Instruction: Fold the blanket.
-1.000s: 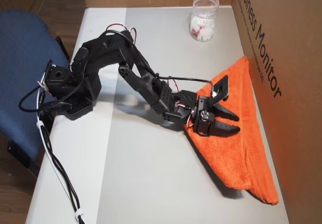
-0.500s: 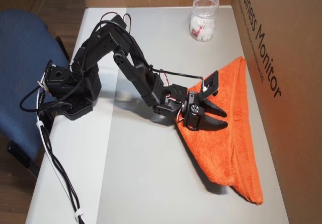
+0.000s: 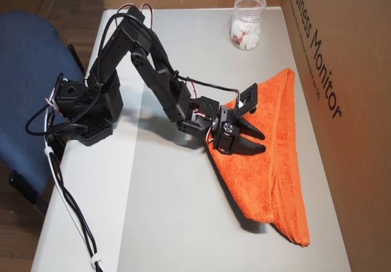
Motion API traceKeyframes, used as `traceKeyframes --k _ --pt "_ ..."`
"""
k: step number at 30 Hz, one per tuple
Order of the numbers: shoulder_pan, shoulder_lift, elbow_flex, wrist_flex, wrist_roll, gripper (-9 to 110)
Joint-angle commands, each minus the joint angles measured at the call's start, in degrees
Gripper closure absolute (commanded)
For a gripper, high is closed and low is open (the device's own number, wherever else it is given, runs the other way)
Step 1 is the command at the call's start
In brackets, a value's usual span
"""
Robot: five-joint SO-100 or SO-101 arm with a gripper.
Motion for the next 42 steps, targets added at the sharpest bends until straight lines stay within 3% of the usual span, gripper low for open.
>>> traceKeyframes --k 1,12,42 --pt "-0.4 4.1 0.3 -0.5 -0.5 93" --pt "0.2 23.5 1.2 6.9 -1.4 93" --pt "-3.6 66.2 1.3 83.0 -0.4 102"
